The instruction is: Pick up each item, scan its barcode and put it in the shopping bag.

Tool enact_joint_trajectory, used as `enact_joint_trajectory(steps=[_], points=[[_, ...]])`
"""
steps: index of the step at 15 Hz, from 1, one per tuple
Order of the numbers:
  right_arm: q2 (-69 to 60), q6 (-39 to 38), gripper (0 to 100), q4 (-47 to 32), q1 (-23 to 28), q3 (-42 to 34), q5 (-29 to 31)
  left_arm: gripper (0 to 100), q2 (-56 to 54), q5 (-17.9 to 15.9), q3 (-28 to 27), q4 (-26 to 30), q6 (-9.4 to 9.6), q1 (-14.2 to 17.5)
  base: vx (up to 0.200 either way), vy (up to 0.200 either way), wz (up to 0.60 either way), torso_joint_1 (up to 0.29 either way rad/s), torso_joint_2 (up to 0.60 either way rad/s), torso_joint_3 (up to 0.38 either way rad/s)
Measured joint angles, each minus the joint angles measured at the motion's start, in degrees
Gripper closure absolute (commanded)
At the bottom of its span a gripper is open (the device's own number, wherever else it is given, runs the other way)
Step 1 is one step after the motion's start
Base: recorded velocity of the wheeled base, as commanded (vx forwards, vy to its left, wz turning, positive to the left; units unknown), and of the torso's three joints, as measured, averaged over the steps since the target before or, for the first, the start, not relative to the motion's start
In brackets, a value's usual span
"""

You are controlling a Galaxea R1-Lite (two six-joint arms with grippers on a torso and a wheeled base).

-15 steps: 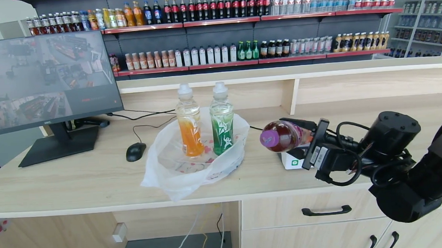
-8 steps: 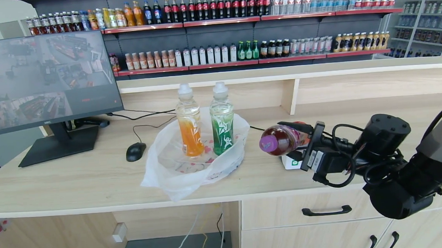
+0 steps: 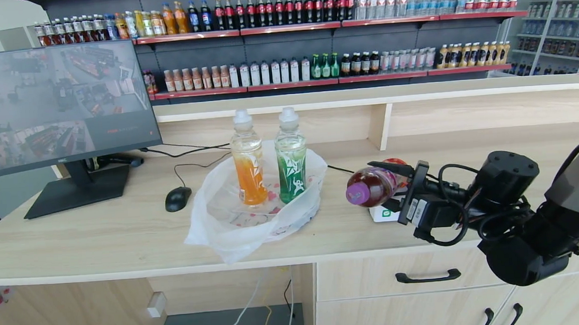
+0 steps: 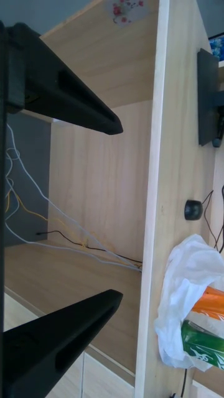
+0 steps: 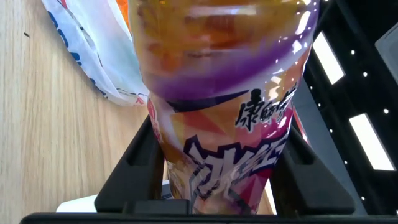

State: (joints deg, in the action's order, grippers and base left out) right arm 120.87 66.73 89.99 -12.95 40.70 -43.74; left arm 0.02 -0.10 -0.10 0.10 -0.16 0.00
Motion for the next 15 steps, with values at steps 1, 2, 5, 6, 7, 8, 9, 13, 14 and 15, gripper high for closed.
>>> enact_joint_trajectory(steps=[1, 2, 5, 6, 7, 8, 9, 13, 14, 15], points=[[0.02, 0.05, 100, -0.02, 0.07, 0.00, -0.02, 0, 0.00, 0.00, 0.00, 0.00, 0.00, 0.00, 0.000, 0.000, 0.00, 0.000, 0.00, 0.000], [0.05, 0.00, 100, -0.02, 0.11, 0.02, -0.02, 0, 0.00, 0.00, 0.00, 0.00, 0.00, 0.00, 0.000, 0.000, 0.00, 0.000, 0.00, 0.000], [0.13, 0.00, 100, -0.02, 0.13, -0.05, -0.02, 0, 0.00, 0.00, 0.00, 0.00, 0.00, 0.00, 0.000, 0.000, 0.00, 0.000, 0.00, 0.000], [0.13, -0.02, 100, -0.02, 0.13, -0.05, -0.02, 0, 0.00, 0.00, 0.00, 0.00, 0.00, 0.00, 0.000, 0.000, 0.00, 0.000, 0.00, 0.000], [0.13, -0.02, 100, -0.02, 0.11, -0.05, -0.02, 0, 0.00, 0.02, 0.00, 0.00, 0.00, 0.00, 0.000, 0.000, 0.00, 0.000, 0.00, 0.000], [0.13, -0.02, 100, -0.05, 0.11, -0.05, 0.00, 0, 0.00, 0.02, 0.00, 0.00, 0.02, 0.00, 0.000, 0.000, 0.00, 0.000, 0.00, 0.000], [0.13, -0.04, 100, -0.05, 0.13, -0.16, -0.02, 0, 0.00, 0.00, 0.00, 0.00, 0.02, 0.00, 0.000, 0.000, 0.00, 0.000, 0.00, 0.000], [-0.01, -0.22, 100, -0.05, 0.11, -0.41, 0.00, 0, 0.00, 0.02, 0.00, 0.00, 0.00, 0.00, 0.000, 0.000, 0.00, 0.000, 0.00, 0.000], [-0.11, -0.26, 100, -0.07, 0.07, -0.49, -0.10, 0, 0.00, 0.02, 0.00, 0.00, 0.00, 0.00, 0.000, 0.000, 0.00, 0.000, 0.00, 0.000], [-0.17, -0.30, 100, -0.07, 0.02, -0.55, -0.24, 0, 0.00, 0.00, 0.00, 0.00, 0.00, 0.00, 0.000, 0.000, 0.00, 0.000, 0.00, 0.000]])
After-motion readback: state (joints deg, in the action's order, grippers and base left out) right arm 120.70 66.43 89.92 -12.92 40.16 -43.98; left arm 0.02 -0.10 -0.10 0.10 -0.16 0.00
